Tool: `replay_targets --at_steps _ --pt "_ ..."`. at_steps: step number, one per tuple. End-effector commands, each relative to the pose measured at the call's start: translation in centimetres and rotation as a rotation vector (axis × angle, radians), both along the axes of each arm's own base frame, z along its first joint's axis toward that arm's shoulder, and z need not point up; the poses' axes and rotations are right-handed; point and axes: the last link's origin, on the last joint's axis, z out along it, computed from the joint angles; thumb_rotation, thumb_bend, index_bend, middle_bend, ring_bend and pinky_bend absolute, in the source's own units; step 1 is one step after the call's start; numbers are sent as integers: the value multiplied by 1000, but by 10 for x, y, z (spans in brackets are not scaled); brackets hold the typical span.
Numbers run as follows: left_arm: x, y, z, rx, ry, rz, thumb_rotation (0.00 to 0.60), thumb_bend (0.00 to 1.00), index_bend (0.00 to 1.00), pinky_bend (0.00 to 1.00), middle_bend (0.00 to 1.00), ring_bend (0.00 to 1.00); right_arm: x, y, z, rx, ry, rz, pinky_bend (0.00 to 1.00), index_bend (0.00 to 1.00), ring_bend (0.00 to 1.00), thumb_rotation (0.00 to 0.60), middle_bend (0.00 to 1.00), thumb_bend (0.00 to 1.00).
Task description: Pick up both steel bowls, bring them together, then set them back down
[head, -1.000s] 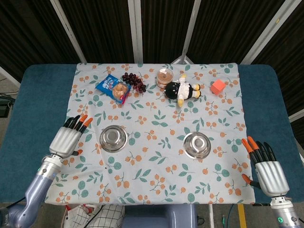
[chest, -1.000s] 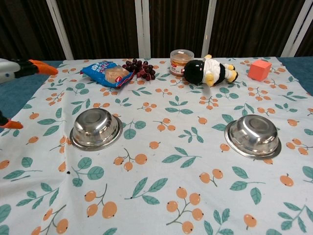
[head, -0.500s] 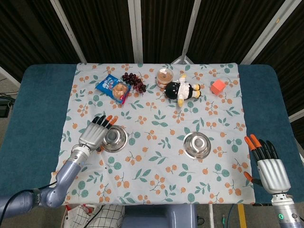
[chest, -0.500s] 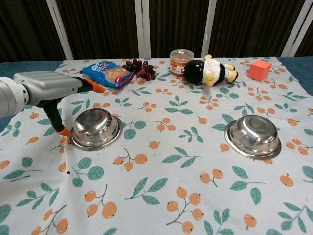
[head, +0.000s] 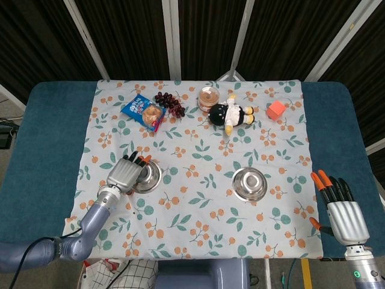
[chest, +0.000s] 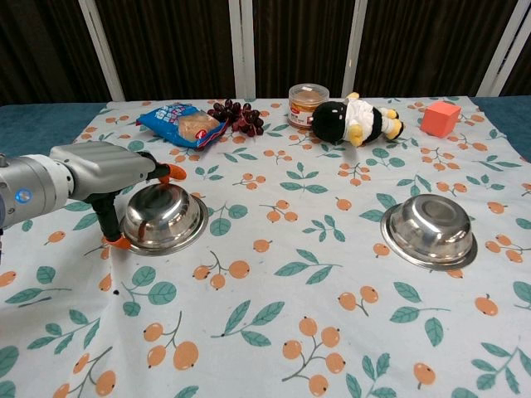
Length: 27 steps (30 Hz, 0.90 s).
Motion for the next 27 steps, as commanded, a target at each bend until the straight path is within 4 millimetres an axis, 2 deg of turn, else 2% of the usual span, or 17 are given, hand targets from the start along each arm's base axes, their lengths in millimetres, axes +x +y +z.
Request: replay_targets --at_steps 1,5,10,13,17,21,27 --pt "0 1 -3 3 13 1 600 159 117 310 212 115 0 0 0 4 -3 0 0 0 0 600 0 228" --pt "1 1 -6 -2 21 3 600 166 190 373 287 178 1 0 1 7 -6 0 0 0 0 600 0 229" --pt "-2 2 -9 -10 32 22 600 166 204 379 289 188 1 -1 1 8 -10 0 0 0 0 600 0 228" --pt "-2 2 -10 -13 38 32 600 164 187 382 226 175 1 -1 2 10 -12 0 0 0 0 600 0 228" --pt "3 3 -8 1 20 14 600 134 104 374 121 115 1 -1 1 9 -13 1 0 0 0 600 0 228" --pt "6 1 -3 7 -5 -5 600 114 48 367 97 99 1 -2 1 8 -13 -3 0 0 0 600 0 229" --pt "9 -4 1 10 -25 -29 600 112 41 364 97 90 1 -2 1 11 -14 -3 0 0 0 600 0 228"
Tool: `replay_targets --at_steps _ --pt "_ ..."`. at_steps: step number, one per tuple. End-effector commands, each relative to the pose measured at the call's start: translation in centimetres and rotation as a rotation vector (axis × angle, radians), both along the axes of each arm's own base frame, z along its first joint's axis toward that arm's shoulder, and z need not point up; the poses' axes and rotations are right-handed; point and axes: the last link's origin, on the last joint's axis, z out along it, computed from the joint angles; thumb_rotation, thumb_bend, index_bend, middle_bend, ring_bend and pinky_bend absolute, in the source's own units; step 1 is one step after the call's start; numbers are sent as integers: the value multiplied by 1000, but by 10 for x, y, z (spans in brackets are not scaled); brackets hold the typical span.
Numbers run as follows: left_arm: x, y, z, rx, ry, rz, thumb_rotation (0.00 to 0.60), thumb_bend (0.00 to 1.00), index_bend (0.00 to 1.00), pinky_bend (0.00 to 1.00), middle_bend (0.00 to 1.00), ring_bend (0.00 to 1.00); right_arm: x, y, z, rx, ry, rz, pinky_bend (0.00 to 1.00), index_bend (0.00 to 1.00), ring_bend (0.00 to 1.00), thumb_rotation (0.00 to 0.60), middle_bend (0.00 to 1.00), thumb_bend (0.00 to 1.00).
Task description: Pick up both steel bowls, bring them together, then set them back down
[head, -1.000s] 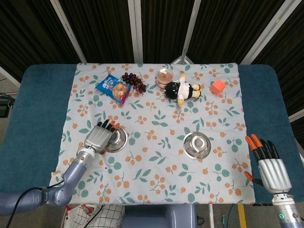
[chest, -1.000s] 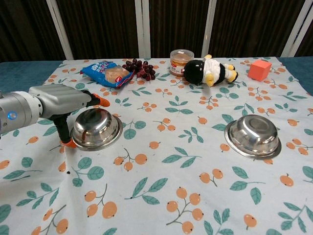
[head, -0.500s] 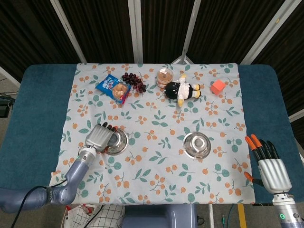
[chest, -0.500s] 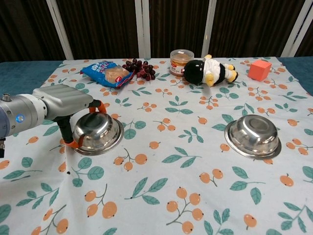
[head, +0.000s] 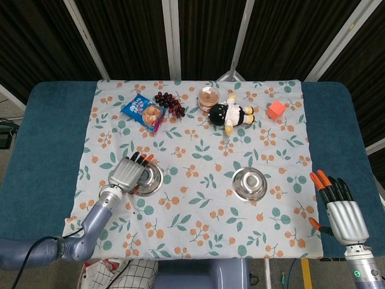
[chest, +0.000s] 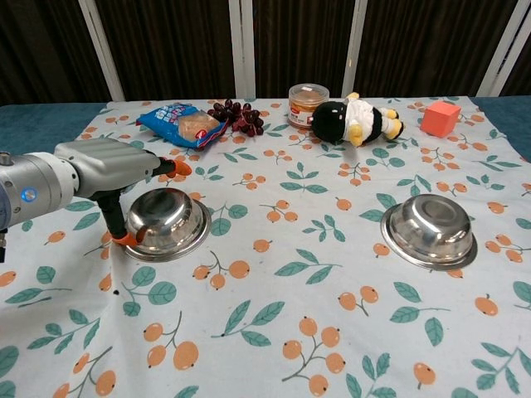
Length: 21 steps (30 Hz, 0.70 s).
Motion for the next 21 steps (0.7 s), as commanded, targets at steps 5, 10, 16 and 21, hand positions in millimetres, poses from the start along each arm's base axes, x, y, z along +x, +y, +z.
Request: replay_targets --at_steps 5,10,16,21 --pt "1 -2 -1 -9 -1 -8 600 111 42 363 102 90 0 1 2 -7 -5 1 0 0 0 600 0 228" --pt "1 -2 -9 -44 3 6 600 111 41 364 81 90 0 1 4 -12 -8 2 0 0 0 600 0 228" --pt "5 -2 -16 -63 9 0 600 112 62 372 110 92 0 0 5 -14 -11 0 0 0 0 600 0 228" --pt "9 -1 -18 -63 12 -16 600 168 234 476 295 209 0 1 6 -17 -13 1 0 0 0 600 0 228"
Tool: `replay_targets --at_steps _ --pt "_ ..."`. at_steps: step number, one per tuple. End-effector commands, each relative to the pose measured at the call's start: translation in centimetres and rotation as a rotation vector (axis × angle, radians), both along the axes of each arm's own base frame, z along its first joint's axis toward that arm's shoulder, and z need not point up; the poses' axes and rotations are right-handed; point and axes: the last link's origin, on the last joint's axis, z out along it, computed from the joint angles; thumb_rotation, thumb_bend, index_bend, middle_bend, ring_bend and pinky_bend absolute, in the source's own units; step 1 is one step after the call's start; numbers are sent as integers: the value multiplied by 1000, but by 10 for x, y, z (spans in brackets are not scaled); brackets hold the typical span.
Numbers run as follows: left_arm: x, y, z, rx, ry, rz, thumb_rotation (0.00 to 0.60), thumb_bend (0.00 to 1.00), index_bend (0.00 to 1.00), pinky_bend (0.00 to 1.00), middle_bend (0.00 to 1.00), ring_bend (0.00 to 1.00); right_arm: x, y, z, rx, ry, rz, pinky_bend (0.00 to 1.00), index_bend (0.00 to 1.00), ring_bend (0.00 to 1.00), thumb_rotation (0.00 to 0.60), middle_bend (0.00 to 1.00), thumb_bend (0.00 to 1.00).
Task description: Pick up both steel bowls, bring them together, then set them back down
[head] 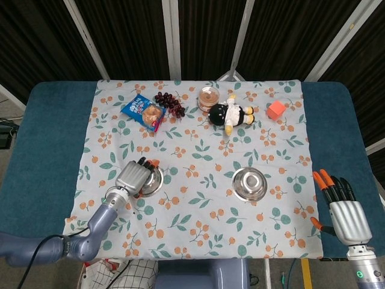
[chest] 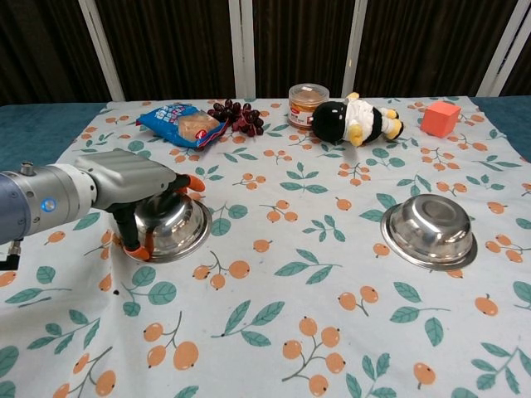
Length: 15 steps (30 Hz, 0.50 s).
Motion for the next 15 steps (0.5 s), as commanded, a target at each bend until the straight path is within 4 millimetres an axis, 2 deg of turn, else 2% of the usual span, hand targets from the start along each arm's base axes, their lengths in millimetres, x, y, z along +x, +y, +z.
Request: replay_targets --at_steps 1,8,15 --pt "2 0 -1 3 3 -11 600 184 262 495 330 236 0 0 0 -2 -1 1 0 0 0 600 0 228" --pt "1 -3 -2 4 1 -21 600 314 408 621 509 400 0 0 0 2 0 -2 0 0 0 600 0 228" --pt "-1 -1 -2 11 -13 -21 600 431 476 734 616 526 0 0 1 1 -2 -4 0 0 0 600 0 229"
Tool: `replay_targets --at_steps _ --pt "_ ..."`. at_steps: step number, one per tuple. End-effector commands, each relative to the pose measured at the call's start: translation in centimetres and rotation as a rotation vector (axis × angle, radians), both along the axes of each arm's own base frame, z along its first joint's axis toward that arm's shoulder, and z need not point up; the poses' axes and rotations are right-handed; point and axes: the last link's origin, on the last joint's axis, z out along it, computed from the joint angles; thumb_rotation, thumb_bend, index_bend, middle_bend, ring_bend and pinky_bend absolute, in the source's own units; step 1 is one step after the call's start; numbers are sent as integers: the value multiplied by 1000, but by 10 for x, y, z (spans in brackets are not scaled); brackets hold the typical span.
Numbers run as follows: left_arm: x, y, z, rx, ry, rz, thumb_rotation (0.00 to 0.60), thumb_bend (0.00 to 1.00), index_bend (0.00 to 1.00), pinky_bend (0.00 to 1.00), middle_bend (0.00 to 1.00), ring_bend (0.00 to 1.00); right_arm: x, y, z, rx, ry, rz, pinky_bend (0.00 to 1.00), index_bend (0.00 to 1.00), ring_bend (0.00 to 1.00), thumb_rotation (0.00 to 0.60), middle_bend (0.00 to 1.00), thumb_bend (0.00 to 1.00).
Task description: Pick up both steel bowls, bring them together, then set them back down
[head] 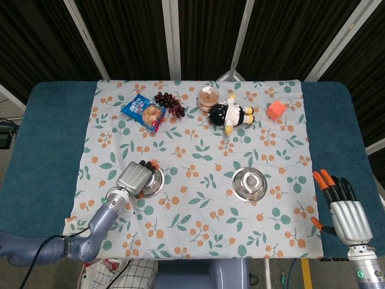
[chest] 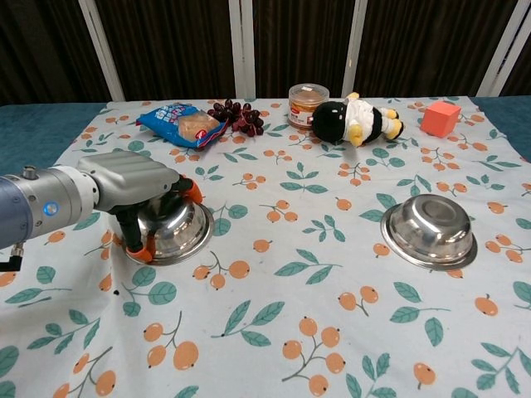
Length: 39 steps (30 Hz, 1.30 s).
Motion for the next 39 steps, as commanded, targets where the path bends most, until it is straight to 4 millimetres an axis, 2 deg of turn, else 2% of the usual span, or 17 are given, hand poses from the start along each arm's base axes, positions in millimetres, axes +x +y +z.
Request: replay_targets --at_steps 1,5,10,16,20,24,29,33,39 --pt "2 0 2 8 -19 -11 600 436 482 739 624 533 0 0 0 0 0 0 0 0 0 600 0 229" --pt "7 -3 12 9 -95 -30 600 480 526 779 671 576 -1 0 0 1 2 -4 0 0 0 600 0 229" --pt "10 -6 35 28 -208 -58 600 577 566 799 703 596 0 -1 -2 7 6 -1 0 0 0 600 0 228" --pt "1 -7 62 67 -304 -73 600 615 604 825 732 620 5 -4 -7 20 -15 31 0 0 0 600 0 229" --pt "-7 -9 78 99 -390 -94 600 619 625 836 744 628 14 -12 -16 85 -52 81 0 0 0 600 0 228" --pt "-13 -12 92 103 -489 -129 600 620 635 836 746 627 33 -28 -28 188 -79 152 15 0 0 600 0 228" --pt "-25 -10 114 144 -629 -236 600 620 637 843 750 628 68 -58 -49 330 -79 235 35 0 0 600 0 228" --pt "-35 -11 120 166 -715 -266 600 620 637 844 751 629 86 -77 -69 423 -56 248 35 0 0 600 0 229" --pt "-50 -11 125 184 -781 -276 600 619 637 844 751 629 101 -108 -98 454 19 249 35 0 0 600 0 228"
